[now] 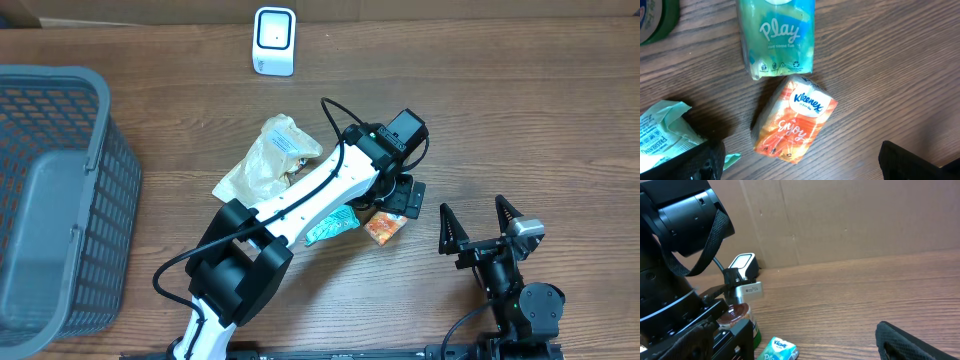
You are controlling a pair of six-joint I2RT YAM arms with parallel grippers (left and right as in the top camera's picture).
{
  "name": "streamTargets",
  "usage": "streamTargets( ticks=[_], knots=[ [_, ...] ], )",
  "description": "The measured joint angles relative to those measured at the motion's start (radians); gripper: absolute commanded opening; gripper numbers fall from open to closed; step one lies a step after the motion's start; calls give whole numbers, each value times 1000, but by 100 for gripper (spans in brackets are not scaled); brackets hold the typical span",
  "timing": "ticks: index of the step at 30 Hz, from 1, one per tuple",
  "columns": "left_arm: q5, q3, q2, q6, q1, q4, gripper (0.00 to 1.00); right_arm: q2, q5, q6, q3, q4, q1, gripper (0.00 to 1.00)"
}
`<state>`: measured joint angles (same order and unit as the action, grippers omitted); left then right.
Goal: Scan the item barcode
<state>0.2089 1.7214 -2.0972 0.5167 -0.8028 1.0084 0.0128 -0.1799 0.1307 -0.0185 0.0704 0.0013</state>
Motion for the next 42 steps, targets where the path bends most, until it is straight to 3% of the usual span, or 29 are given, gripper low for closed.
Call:
streamTargets(
  ticks=[8,17,23,29,42],
  knots=[
    [-58,153,2,-50,79,201,100,0,0,0,0,0,0,100],
    [-141,414,111,-154,319,369,99,0,0,0,0,0,0,100],
    [-137,451,246,-248,513,409,100,0,0,0,0,0,0,100],
    [-82,453,262,-334,682,492,100,0,0,0,0,0,0,100],
    [-149,443,262,-398,843,549,100,0,0,0,0,0,0,100]
  ],
)
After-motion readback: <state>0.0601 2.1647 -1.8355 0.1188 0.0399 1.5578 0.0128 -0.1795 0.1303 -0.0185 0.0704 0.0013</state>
